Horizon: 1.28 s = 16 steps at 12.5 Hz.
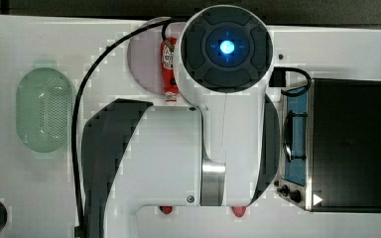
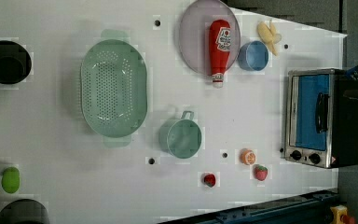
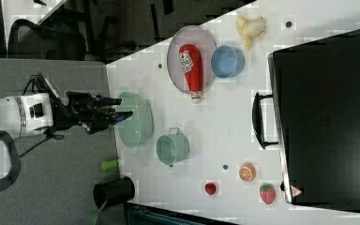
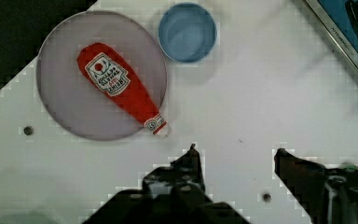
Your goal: Pick ketchup from plate and place it on table.
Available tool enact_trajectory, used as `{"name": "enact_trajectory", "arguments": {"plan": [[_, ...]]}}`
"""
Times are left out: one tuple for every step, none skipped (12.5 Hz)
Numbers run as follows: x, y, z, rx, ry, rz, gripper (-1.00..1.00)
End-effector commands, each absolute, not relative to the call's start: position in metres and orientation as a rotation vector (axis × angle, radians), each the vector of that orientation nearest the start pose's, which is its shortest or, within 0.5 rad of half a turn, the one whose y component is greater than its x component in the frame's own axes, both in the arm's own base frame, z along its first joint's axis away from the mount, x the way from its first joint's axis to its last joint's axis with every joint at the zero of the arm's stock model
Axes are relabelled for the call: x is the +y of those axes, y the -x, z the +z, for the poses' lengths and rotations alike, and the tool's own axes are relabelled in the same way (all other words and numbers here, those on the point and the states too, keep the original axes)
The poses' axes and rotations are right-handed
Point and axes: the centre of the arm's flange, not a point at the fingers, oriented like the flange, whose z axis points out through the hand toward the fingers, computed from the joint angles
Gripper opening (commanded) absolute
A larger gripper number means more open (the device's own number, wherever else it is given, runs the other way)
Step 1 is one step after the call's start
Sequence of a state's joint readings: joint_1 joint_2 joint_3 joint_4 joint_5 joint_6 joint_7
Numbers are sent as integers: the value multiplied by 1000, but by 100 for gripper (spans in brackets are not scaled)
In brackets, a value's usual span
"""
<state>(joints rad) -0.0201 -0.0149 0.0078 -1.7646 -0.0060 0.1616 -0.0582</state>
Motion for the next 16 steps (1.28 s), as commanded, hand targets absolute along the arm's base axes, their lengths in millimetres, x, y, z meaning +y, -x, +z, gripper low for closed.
{"name": "enact_trajectory", "arguments": {"plan": [[-18, -502, 631, 1272, 2865, 40, 60], [-18, -502, 631, 1272, 2865, 41, 82], [-18, -503, 630, 1270, 2866, 42, 100], [-17, -505, 627, 1267, 2868, 45, 100], [-16, -510, 621, 1261, 2873, 55, 100], [-14, -516, 613, 1247, 2882, 67, 100], [-13, -523, 602, 1227, 2894, 89, 100], [-10, -532, 589, 1214, 2903, 106, 100], [-8, -541, 575, 1207, 2908, 124, 100], [-6, -551, 559, 1201, 2913, 142, 100], [-3, -561, 543, 1192, 2917, 153, 100], [0, -571, 526, 1182, 2920, 160, 100], [4, -582, 508, 1165, 2926, 169, 100], [8, -592, 489, 1130, 2935, 175, 100], [11, -601, 469, 1079, 2950, 181, 100], [15, -610, 449, 1010, 2969, 187, 100]]}}
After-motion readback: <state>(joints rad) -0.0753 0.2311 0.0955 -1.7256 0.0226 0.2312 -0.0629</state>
